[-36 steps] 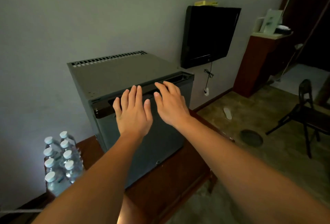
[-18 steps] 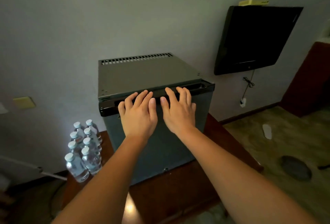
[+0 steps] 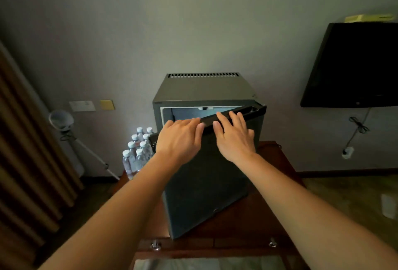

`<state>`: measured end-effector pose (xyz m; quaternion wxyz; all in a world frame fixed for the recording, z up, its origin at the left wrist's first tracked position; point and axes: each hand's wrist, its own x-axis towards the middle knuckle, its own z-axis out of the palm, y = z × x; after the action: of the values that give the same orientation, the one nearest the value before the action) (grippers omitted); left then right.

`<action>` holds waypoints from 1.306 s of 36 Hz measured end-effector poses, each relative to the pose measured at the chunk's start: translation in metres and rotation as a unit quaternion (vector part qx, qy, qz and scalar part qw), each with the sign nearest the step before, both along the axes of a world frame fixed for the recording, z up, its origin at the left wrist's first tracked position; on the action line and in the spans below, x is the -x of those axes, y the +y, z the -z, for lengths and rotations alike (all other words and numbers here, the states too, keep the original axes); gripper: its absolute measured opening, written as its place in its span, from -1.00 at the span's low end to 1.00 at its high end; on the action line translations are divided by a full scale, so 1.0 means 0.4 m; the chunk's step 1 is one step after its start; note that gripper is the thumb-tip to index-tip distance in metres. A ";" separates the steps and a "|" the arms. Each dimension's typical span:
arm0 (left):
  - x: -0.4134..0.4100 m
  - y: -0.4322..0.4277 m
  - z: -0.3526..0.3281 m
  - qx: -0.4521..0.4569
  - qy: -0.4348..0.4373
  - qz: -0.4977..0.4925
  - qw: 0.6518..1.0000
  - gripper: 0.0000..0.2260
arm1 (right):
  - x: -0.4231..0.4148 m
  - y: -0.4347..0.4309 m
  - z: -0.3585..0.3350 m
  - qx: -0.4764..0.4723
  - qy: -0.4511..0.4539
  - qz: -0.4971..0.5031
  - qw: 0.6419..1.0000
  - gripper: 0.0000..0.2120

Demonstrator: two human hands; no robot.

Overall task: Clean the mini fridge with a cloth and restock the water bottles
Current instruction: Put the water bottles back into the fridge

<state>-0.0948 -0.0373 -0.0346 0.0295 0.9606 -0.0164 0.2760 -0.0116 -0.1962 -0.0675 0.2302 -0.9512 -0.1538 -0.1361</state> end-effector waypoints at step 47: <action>0.096 -0.283 0.099 0.106 0.042 0.135 0.984 -0.47 | 0.234 -0.532 -0.073 0.197 0.044 0.212 0.956 -0.32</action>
<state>-0.1332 -0.1504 -0.0740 0.1691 0.9515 -0.1156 0.2295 -0.1054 -0.4091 -0.0384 0.0109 -0.9935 0.0379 -0.1065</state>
